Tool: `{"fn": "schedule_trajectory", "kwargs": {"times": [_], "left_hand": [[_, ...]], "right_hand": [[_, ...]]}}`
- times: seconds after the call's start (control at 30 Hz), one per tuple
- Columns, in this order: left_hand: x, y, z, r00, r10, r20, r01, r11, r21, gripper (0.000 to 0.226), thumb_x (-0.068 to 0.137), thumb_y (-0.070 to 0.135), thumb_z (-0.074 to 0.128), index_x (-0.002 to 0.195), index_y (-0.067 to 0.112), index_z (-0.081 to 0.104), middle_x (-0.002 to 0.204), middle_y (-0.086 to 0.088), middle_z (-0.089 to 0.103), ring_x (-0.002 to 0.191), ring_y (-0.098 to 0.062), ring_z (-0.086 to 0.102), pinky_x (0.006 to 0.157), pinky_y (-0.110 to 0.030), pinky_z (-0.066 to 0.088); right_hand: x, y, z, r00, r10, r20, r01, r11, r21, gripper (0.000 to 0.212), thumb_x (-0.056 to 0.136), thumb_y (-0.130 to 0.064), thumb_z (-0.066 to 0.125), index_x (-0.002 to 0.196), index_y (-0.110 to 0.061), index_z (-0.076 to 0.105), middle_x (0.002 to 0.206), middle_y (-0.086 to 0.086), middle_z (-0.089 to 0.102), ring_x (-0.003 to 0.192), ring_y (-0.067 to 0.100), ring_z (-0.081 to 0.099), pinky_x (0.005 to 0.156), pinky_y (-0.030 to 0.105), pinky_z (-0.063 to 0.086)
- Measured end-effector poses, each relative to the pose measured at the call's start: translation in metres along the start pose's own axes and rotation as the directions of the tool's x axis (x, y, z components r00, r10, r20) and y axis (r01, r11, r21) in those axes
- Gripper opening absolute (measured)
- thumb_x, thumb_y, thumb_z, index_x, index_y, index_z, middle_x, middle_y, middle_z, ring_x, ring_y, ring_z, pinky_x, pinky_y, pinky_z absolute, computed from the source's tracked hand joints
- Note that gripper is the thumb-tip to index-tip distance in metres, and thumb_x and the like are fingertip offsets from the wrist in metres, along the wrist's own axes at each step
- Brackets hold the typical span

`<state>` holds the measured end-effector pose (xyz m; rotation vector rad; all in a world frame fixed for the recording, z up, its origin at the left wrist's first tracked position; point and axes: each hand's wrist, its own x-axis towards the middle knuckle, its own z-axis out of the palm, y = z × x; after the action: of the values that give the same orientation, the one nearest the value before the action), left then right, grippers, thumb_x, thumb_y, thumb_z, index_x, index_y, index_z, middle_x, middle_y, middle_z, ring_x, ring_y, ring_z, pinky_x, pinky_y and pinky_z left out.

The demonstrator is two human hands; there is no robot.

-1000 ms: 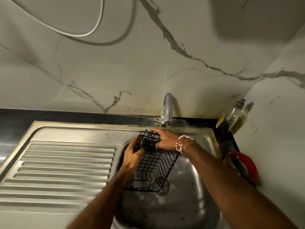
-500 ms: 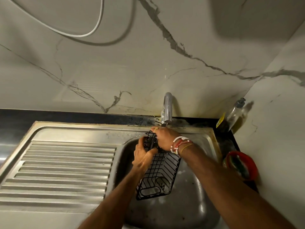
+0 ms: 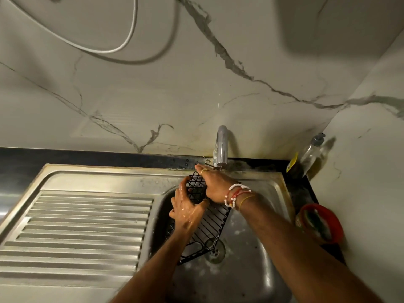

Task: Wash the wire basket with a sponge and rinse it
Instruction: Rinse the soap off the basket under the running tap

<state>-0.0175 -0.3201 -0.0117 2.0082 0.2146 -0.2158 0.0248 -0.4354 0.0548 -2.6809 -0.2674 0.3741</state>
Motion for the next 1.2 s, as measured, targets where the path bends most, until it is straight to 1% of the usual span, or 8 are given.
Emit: {"fn": "schedule_trajectory", "kwargs": {"times": [0.1,0.2,0.37,0.63,0.77,0.87,0.93,1.2], "left_hand": [[-0.001,-0.006,-0.003,0.999,0.034,-0.03,-0.034,0.999,-0.023,0.099,0.06,0.047,0.062,0.149,0.049,0.019,0.154,-0.002,0.037,0.14,-0.029,0.03,0.113,-0.061,0.017],[-0.003,-0.004,-0.005,0.999,0.043,-0.027,-0.043,0.999,0.008,0.101,0.06,0.046,0.058,0.153,0.046,0.016,0.158,-0.003,0.032,0.143,-0.032,0.027,0.114,-0.064,0.014],[0.004,-0.003,-0.007,0.999,0.033,-0.031,-0.033,0.999,0.02,0.1,0.063,0.049,0.059,0.153,0.048,0.014,0.154,-0.003,0.039,0.141,-0.028,0.03,0.112,-0.06,0.021],[0.016,0.002,-0.007,0.998,0.034,-0.058,-0.024,0.987,0.158,0.107,0.058,0.061,0.064,0.151,0.051,0.011,0.148,-0.006,0.037,0.138,-0.031,0.03,0.111,-0.064,0.024],[0.021,0.007,0.004,0.997,0.044,-0.059,-0.026,0.961,0.276,0.106,0.066,0.065,0.072,0.15,0.049,0.008,0.146,-0.008,0.037,0.138,-0.034,0.029,0.107,-0.062,0.03],[0.024,0.012,0.013,0.998,0.001,-0.065,0.019,0.952,0.306,0.104,0.071,0.069,0.07,0.151,0.047,0.007,0.147,-0.011,0.036,0.141,-0.035,0.026,0.108,-0.062,0.031],[0.023,0.014,0.018,0.998,-0.009,-0.069,0.032,0.942,0.333,0.106,0.071,0.074,0.067,0.152,0.044,0.007,0.145,-0.012,0.036,0.139,-0.035,0.026,0.106,-0.06,0.032],[0.008,0.003,0.027,0.989,0.06,-0.136,-0.03,0.977,0.212,0.113,0.063,0.064,0.073,0.153,0.041,0.009,0.133,-0.01,0.042,0.129,-0.031,0.034,0.101,-0.058,0.036]], "right_hand": [[0.003,0.016,-0.008,0.994,0.084,0.076,-0.089,0.994,0.063,0.075,0.087,0.003,0.05,0.151,-0.022,0.019,0.145,0.007,0.04,0.106,0.013,0.056,0.086,0.025,0.049],[0.008,0.02,-0.013,0.986,0.125,0.114,-0.122,0.992,-0.034,0.071,0.088,-0.007,0.055,0.15,-0.02,0.022,0.129,0.009,0.052,0.07,0.005,0.049,0.052,0.01,0.029],[0.012,-0.007,-0.004,0.989,-0.103,0.108,0.105,0.994,-0.013,0.08,0.079,0.007,0.05,0.15,-0.02,0.023,0.155,0.004,0.027,0.139,0.019,0.03,0.111,0.028,0.029],[0.012,0.041,0.015,0.961,0.264,-0.077,-0.244,0.948,0.202,0.06,0.085,0.001,0.049,0.142,-0.011,0.035,0.126,0.014,0.053,0.102,0.027,0.059,0.077,0.03,0.05],[0.005,0.029,0.031,0.79,0.594,-0.151,-0.21,0.493,0.844,0.032,0.087,-0.004,0.044,0.115,-0.008,0.06,0.094,0.004,0.06,0.084,0.022,0.056,0.065,0.025,0.04],[0.005,0.022,0.03,0.673,0.736,-0.07,-0.185,0.259,0.948,0.021,0.089,-0.007,0.048,0.072,-0.005,0.06,0.071,0.005,0.059,0.068,0.021,0.054,0.06,0.027,0.041],[0.009,0.021,0.03,0.665,0.744,0.057,-0.171,0.077,0.982,0.02,0.087,-0.014,0.052,0.083,0.0,0.066,0.08,0.014,0.066,0.069,0.023,0.058,0.064,0.033,0.049],[0.019,0.018,0.032,0.668,0.708,0.23,-0.241,-0.087,0.967,0.034,0.096,-0.014,0.034,0.074,-0.008,0.059,0.057,0.006,0.051,0.037,0.015,0.046,0.032,0.018,0.037]]}}
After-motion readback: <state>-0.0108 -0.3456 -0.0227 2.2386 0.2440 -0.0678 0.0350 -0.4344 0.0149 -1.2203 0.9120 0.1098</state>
